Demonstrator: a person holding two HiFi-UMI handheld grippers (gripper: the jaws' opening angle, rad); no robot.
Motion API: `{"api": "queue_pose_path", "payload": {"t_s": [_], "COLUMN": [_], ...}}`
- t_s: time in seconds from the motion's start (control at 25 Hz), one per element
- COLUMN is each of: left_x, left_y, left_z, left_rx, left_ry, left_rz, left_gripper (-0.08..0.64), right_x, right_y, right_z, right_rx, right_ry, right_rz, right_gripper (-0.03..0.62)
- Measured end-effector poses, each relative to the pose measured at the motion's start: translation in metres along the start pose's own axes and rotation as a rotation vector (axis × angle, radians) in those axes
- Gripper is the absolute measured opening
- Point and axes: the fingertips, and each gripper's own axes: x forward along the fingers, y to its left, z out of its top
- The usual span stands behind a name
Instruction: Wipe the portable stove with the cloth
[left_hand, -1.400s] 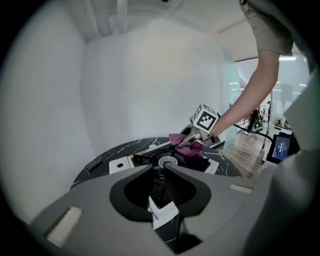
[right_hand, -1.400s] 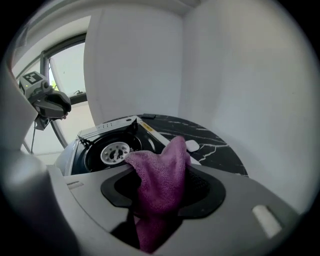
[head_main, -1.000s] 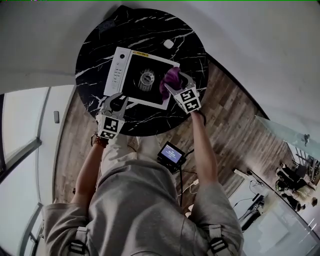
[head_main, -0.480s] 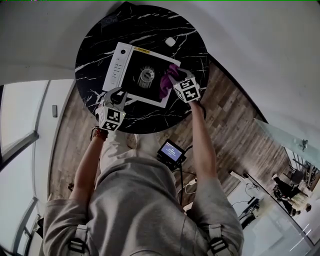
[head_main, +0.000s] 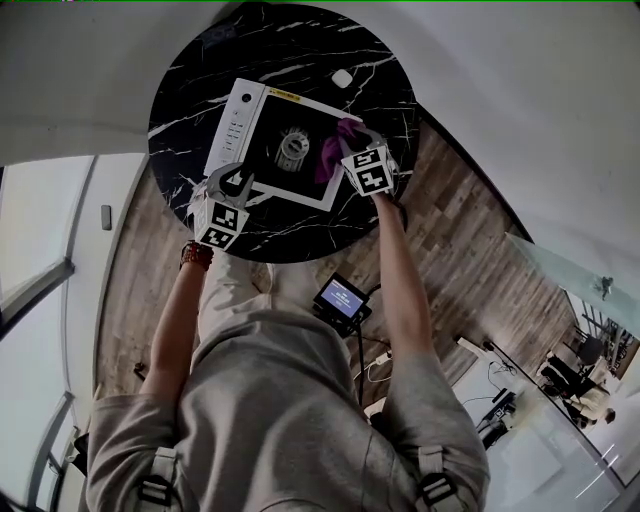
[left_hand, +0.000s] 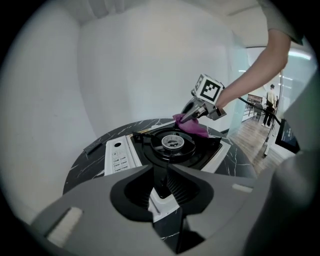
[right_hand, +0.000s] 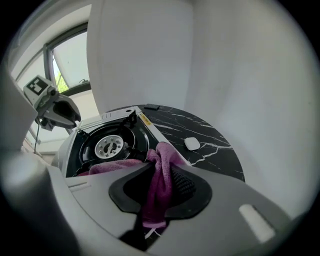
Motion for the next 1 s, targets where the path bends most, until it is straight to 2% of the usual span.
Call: {"api": "queue_pose_path", "payload": {"t_s": [0.16,0.28,0.4,0.56,1.0], "left_x": [0.005,0.015,0.016,0.02,0.018], "left_y": [-0.001,-0.016,-0.014,-0.013,-0.009], "left_z": [-0.006,-0.006,-0.008,-0.011,-0.011], "left_rx": [-0.004,0.038,0.073,0.043,0.02], "left_ry": [0.031,0.038,0.051,0.063,0.063], "left_rz": [-0.009,-0.052,-0.061,-0.038,-0.019], "left_gripper": [0.083,0.083,0.077,0.048,0.048], "right_x": [0.0,-0.009,-0.008,-0.016,-0.033], "right_y": [0.012,0.015,0.031,0.052,0.104], "right_z": [0.001,-0.008,-0.008,-0.017,-0.036], "right_rx": [-0.05,-0.079,-0.107,-0.135,-0.252], "right_ry": [-0.006,0.02,0.023,0.029,0.064], "right_rz": [0.005,0.004,0.027,0.074,0.177], "right_gripper": [0.081,0.08,0.077,0.077,0.072]}}
